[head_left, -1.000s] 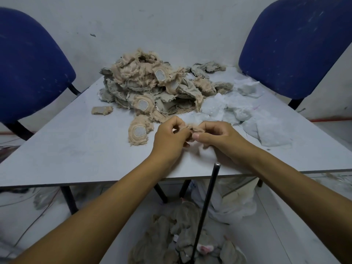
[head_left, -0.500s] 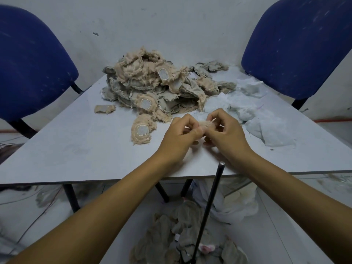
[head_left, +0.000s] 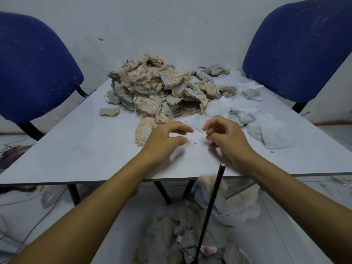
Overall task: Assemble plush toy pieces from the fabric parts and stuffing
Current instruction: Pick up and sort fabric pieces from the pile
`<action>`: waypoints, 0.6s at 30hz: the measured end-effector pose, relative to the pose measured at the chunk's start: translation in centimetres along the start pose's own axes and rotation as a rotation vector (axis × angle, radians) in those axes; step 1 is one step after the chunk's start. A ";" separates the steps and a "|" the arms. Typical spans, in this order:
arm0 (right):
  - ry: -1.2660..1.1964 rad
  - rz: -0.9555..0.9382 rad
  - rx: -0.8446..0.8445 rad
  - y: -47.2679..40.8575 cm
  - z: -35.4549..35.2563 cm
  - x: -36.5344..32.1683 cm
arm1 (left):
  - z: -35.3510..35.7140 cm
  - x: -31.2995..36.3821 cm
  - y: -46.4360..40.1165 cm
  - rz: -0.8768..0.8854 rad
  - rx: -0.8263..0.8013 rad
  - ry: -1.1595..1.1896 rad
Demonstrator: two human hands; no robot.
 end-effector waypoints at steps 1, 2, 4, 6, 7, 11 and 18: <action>0.027 -0.004 -0.012 0.0 0.1 0.0 | -1.8 -0.1 0.3 0.027 0.190 -0.216; 0.048 -0.006 -0.024 0.1 0.3 0.0 | -3.2 -0.3 0.7 0.019 0.338 -0.430; 0.088 -0.010 -0.041 0.2 0.3 -0.1 | -4.8 -1.9 0.9 -0.135 0.406 -0.762; 0.126 -0.022 -0.046 0.4 0.3 -0.3 | -5.1 -3.9 0.9 -0.281 0.303 -0.861; 0.150 -0.032 -0.053 0.6 0.4 -0.5 | -4.9 -4.1 1.0 -0.255 0.279 -0.845; 0.244 -0.087 -0.104 1.2 1.3 -1.0 | -2.8 -1.4 1.6 0.025 0.198 -0.400; 0.335 -0.250 -0.252 1.5 2.9 -2.3 | -0.3 -1.1 0.8 0.004 0.104 -0.060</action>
Point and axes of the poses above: each hand's wrist, its own y-axis away from the middle knuckle, its own z-axis out of the palm, x = y × z, the point moved 9 cm from there along -y, towards the middle knuckle, and after that the axes turned 3 degrees about -z, right-handed, at the moved point
